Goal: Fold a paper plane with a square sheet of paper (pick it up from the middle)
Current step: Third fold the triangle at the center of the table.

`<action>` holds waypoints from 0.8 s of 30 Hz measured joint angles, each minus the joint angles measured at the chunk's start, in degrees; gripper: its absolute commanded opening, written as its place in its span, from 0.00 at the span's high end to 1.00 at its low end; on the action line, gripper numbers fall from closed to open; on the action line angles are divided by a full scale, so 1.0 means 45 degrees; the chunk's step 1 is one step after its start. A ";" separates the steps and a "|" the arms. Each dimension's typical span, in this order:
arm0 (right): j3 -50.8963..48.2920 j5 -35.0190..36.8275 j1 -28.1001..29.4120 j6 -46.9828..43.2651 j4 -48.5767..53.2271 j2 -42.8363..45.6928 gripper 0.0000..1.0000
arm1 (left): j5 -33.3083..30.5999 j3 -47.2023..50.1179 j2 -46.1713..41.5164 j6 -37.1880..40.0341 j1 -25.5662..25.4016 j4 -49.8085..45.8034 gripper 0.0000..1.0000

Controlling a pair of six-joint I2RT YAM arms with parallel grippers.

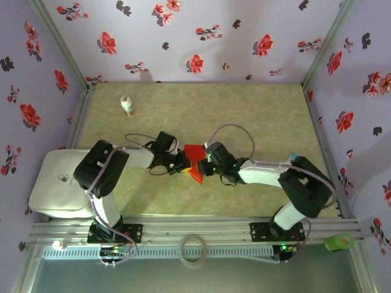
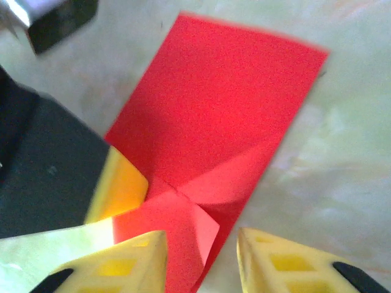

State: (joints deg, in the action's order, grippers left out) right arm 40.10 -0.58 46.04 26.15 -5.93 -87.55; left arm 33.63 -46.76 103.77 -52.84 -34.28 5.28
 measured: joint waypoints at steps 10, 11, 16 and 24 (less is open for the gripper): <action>0.0578 -0.3628 -0.0729 0.3541 0.0559 0.0117 0.89 | 0.0000 0.0000 0.0000 0.0160 -0.0005 -0.0015 1.00; 0.0641 -0.3905 -0.0568 0.3745 0.0578 -0.0185 0.90 | 0.0000 0.0000 0.0000 0.0160 -0.0005 -0.0015 1.00; 0.1248 -0.4478 0.0204 0.4255 0.1229 -0.1248 0.93 | 0.0000 0.0000 0.0000 0.0165 -0.0005 -0.0019 1.00; 0.2458 -0.4541 0.0447 0.4303 0.1948 -0.2312 0.95 | 0.0000 -0.0015 0.0000 0.0165 -0.0005 -0.0029 1.00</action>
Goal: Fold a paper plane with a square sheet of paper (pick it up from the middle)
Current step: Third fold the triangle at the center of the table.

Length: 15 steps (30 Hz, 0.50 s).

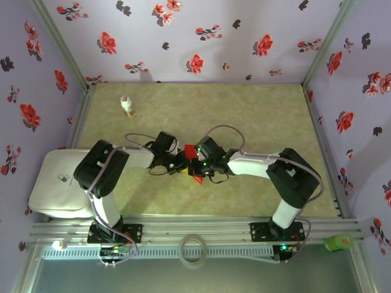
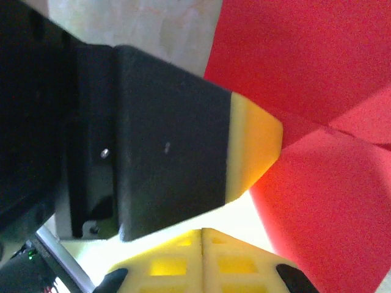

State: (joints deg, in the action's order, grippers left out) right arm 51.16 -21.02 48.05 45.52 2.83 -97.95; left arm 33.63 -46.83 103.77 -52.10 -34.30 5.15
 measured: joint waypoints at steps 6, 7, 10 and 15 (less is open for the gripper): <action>0.0058 0.0010 0.0000 0.0005 0.0364 -0.0505 0.96 | 0.0000 -0.0087 0.0024 0.0005 0.0000 -0.0146 1.00; 0.0058 0.0024 0.0000 0.0000 0.0442 -0.0529 0.96 | 0.0000 -0.0097 0.0029 0.0010 0.0000 -0.0160 1.00; 0.0058 0.0083 0.0000 0.0005 0.0539 -0.0549 0.96 | 0.0000 -0.0121 0.0034 0.0010 0.0000 -0.0209 1.00; 0.0010 0.0092 0.0000 0.0039 0.0539 -0.0549 0.96 | 0.0000 -0.0131 0.0034 0.0044 0.0000 -0.0238 1.00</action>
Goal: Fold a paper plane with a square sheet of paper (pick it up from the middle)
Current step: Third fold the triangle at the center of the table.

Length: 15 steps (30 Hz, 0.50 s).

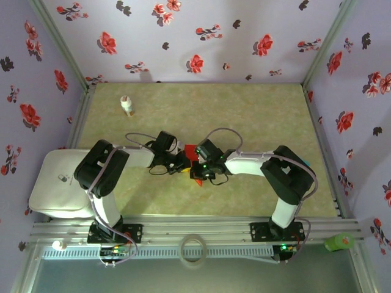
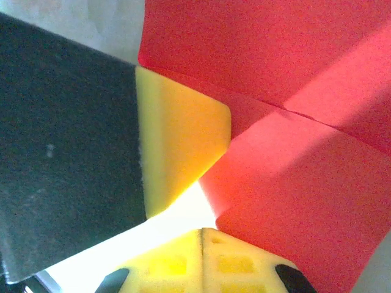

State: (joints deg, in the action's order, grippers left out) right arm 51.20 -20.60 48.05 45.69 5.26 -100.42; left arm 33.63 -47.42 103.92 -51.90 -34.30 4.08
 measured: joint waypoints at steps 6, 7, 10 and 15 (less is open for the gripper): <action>-0.0325 -0.0005 0.0000 0.0015 -0.0155 0.0000 0.96 | 0.0000 0.0000 0.0005 0.0005 0.0000 0.0000 1.00; -0.0359 -0.0005 0.0000 0.0053 -0.0199 0.0005 0.96 | 0.0000 0.0000 0.0005 0.0005 0.0000 0.0000 1.00; -0.0520 -0.0005 0.0000 0.0160 -0.0427 0.0068 0.95 | 0.0000 0.0000 0.0005 0.0005 0.0000 0.0000 1.00; -0.1059 -0.0024 -0.0005 0.0364 -0.1015 0.0350 0.94 | -0.0005 0.0000 0.0015 0.0005 0.0000 -0.0005 1.00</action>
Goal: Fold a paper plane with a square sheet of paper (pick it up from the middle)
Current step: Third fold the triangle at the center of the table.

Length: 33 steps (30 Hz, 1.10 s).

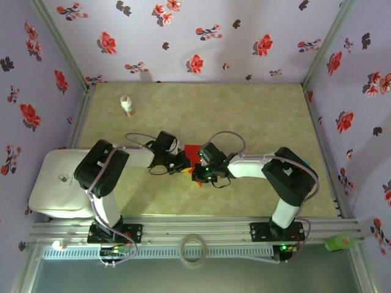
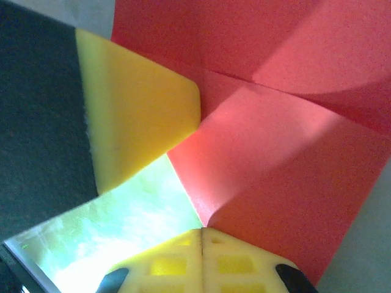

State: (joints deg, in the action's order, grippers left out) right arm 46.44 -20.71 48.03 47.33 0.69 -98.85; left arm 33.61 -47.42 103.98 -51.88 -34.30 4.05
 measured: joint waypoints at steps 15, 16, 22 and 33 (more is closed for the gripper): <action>-0.1880 -0.0418 -0.0180 0.0505 -0.1156 0.1214 0.92 | -0.0039 -0.0039 0.0015 0.0107 0.0000 -0.0087 1.00; -0.2025 -0.0457 -0.0189 0.0510 -0.1258 0.1302 0.92 | -0.0039 -0.0049 0.0015 0.0112 0.0000 -0.0097 1.00; -0.2841 -0.0714 -0.0374 0.0549 -0.1749 0.1826 0.92 | -0.0049 -0.0063 0.0019 0.0194 -0.0010 -0.0141 1.00; -0.3045 -0.0695 -0.0612 0.0636 -0.0500 0.3915 0.93 | -0.0078 -0.0092 0.0024 0.0223 -0.0010 -0.0185 1.00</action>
State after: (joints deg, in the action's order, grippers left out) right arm 32.73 -23.83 45.28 50.19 -1.56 -81.23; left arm 33.26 -47.83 104.09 -50.87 -34.35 3.22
